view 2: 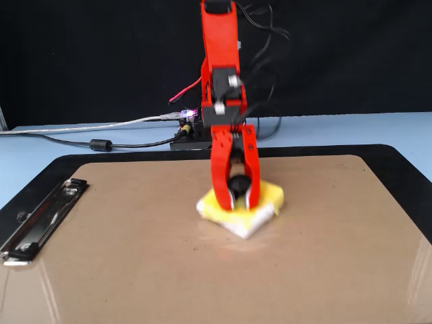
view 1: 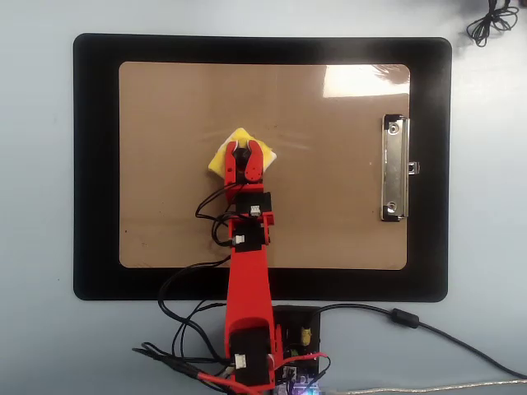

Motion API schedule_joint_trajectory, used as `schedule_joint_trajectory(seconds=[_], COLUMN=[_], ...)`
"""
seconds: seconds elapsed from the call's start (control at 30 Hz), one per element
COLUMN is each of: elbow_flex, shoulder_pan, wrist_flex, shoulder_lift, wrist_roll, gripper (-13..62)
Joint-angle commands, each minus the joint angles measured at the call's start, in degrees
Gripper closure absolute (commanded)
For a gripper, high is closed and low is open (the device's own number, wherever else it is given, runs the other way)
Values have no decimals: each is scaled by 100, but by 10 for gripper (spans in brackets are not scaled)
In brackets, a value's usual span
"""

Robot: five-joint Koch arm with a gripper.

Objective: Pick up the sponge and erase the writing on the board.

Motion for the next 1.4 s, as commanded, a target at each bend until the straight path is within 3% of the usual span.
schedule_joint_trajectory(seconds=[0.0, 0.2, 0.3, 0.43, 0.67, 0.77, 0.97, 1.07, 1.17, 1.37], elbow_flex=[255, 2971, 3612, 3120, 633, 817, 3173, 3630, 3393, 984], shoulder_pan=[-62, -53, -70, -70, -88, -105, -79, -26, 404, 1028], wrist_flex=[-88, -149, -123, -202, -492, -510, -510, -510, -563, -870], shoulder_lift=[44, 2725, 3894, 3445, 527, 756, 3111, 3762, 3340, 686], wrist_roll=[-105, -132, -114, -88, -141, -141, -132, -132, -105, -79], gripper=[574, 574, 574, 574, 574, 574, 574, 574, 574, 574])
